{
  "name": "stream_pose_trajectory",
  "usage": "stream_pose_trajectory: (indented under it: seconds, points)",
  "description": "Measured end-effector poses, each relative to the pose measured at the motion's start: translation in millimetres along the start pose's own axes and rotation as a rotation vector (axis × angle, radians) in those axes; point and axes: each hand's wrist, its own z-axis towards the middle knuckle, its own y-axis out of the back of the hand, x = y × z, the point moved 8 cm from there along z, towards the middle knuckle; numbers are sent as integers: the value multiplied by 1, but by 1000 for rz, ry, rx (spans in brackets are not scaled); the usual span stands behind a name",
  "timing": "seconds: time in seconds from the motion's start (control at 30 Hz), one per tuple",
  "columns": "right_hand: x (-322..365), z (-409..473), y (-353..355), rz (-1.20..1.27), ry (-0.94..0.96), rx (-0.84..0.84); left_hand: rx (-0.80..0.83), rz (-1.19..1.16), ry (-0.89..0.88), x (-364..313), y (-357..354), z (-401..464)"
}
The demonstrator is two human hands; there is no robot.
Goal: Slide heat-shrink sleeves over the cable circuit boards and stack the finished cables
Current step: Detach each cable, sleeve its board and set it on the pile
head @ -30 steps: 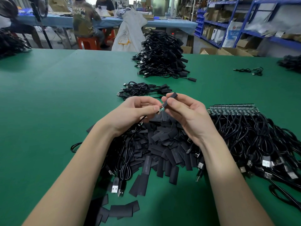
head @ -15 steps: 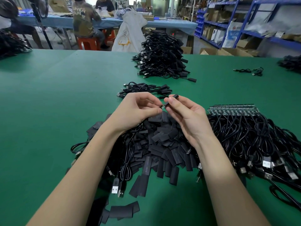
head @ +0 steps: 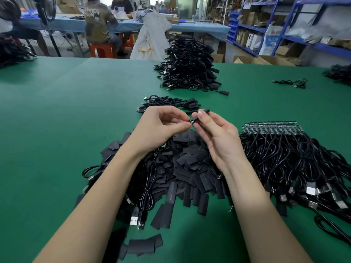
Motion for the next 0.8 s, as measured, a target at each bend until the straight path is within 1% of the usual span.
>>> stream_pose_trajectory:
  seconds: [0.23,0.37,0.5,0.63,0.8]
  points:
    - [-3,0,-3,4,4,-1,-15,54,-27,-4,1,0]
    - [-3,1,-2,-24,11,26,-22,83,-39,-4,2,-1]
    - [-3,1,-4,-34,8,49,-34,47,-43,-3,3,-1]
    - [-5,-1,-4,0,0,20,-29,5,-19,-1,2,1]
    - [2,-2,-4,-94,91,-14,-5,-5,15,2,1,1]
